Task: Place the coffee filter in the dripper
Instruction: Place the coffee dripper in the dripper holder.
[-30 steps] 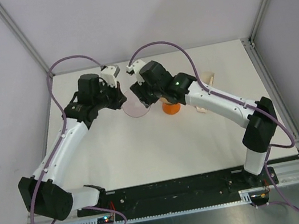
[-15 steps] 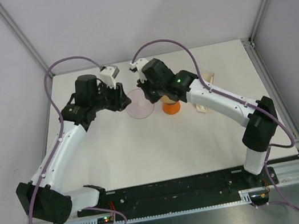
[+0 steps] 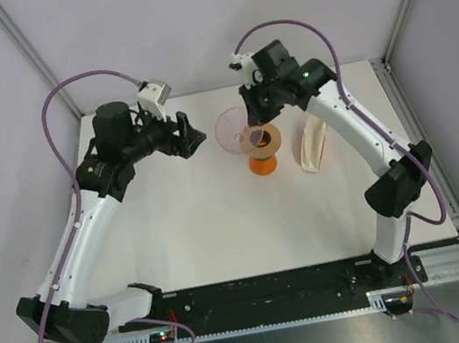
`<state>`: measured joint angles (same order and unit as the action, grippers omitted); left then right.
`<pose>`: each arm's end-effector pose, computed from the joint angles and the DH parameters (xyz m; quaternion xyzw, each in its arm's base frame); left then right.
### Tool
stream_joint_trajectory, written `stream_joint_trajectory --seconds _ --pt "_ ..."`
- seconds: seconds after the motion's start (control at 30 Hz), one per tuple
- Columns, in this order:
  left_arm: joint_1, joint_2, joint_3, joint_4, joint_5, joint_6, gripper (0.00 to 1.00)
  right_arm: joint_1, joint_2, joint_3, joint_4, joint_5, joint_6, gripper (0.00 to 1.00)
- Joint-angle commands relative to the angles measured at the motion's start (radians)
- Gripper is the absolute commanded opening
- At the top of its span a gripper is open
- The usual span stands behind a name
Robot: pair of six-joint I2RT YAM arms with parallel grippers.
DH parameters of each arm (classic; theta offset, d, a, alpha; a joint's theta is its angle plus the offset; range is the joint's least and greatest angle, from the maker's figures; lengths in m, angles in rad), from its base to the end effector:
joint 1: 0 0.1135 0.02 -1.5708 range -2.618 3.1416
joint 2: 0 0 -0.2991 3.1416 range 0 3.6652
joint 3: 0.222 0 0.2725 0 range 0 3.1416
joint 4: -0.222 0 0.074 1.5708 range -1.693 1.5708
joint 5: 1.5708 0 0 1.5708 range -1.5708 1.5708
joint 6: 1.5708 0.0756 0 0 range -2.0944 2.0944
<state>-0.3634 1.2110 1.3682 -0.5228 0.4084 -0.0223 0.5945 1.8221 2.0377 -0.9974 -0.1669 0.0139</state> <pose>0.2714 -0.1353 0.4431 0.2502 0.7755 -0.2703 0.5127 0.3630 0.2606 0.4140 -0.2940 0.8723 0.1881 0.3424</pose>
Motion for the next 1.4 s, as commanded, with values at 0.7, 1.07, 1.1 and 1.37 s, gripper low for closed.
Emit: stream_joint_trajectory --seconds 0.7,1.07,1.1,1.37 --pt "-0.014 0.296 0.172 0.020 0.086 -0.032 0.81 -0.293 0.279 0.303 -0.295 -0.280 -0.080 0.00" --pt "-0.021 0.331 0.192 0.020 0.093 -0.037 0.81 -0.275 0.251 0.365 -0.273 -0.216 -0.066 0.00" --pt "-0.021 0.334 0.193 0.020 0.093 -0.037 0.81 -0.274 0.252 0.365 -0.271 -0.222 -0.066 0.00" --pt "-0.026 0.340 0.194 0.020 0.091 -0.038 0.81 -0.250 0.291 0.355 -0.287 -0.236 -0.074 0.00"
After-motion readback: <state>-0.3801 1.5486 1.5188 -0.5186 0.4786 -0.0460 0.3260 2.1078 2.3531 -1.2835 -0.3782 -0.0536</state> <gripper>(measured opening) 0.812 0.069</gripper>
